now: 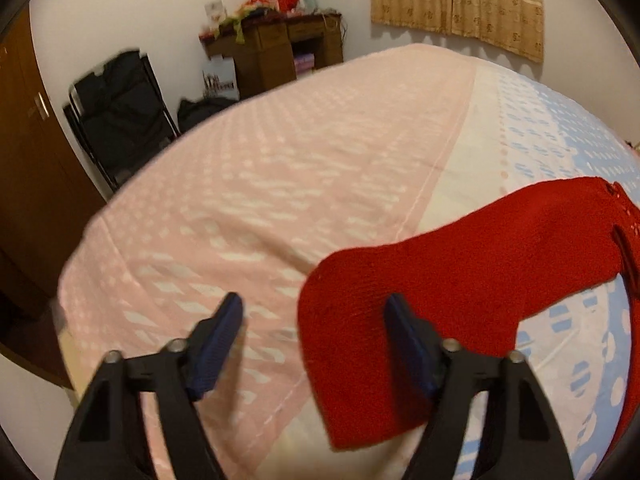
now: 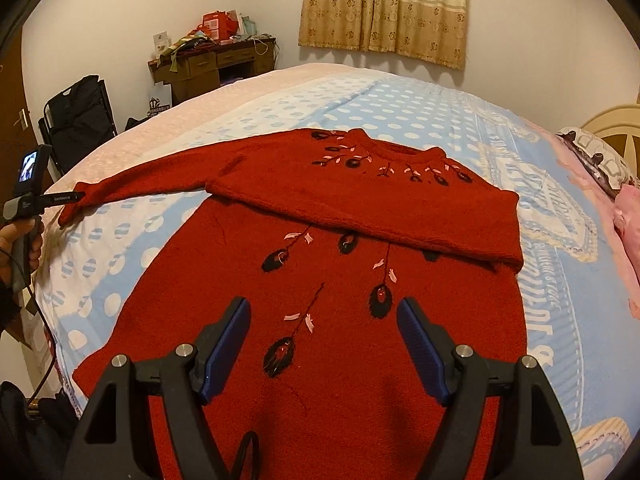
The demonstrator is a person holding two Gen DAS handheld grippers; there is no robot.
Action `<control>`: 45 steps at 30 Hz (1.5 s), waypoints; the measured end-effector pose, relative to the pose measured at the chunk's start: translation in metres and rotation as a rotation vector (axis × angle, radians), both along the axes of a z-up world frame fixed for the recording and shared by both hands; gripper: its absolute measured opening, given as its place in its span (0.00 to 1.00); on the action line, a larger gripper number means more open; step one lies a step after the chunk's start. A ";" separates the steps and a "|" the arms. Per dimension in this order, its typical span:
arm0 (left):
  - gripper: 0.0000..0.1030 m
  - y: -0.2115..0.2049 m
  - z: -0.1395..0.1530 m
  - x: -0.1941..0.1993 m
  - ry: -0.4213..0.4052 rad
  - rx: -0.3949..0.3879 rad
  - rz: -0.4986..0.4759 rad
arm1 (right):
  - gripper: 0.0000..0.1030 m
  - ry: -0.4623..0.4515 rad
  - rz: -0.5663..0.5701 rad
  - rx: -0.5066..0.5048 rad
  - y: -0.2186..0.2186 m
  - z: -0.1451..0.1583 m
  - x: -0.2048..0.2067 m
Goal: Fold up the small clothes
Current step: 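Move the left gripper to the other sleeve cuff and grasp it, then lift the sleeve with the left gripper and fold it across the sweater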
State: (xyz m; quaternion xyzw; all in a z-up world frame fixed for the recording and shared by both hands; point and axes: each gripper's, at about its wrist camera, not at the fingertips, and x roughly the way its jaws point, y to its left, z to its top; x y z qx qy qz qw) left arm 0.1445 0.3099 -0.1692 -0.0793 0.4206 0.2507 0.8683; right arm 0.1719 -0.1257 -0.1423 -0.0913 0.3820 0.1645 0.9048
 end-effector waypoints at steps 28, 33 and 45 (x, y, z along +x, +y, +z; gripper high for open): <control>0.12 -0.033 0.080 0.013 -0.191 -0.197 -0.159 | 0.74 -0.019 -0.045 0.065 -0.012 -0.002 -0.004; 0.12 -0.072 0.110 0.040 -0.231 -0.225 -0.233 | 0.74 -0.026 -0.055 0.076 -0.018 -0.001 -0.007; 0.12 -0.199 0.154 0.098 -0.278 -0.224 -0.470 | 0.74 -0.021 -0.101 0.110 -0.045 -0.007 -0.010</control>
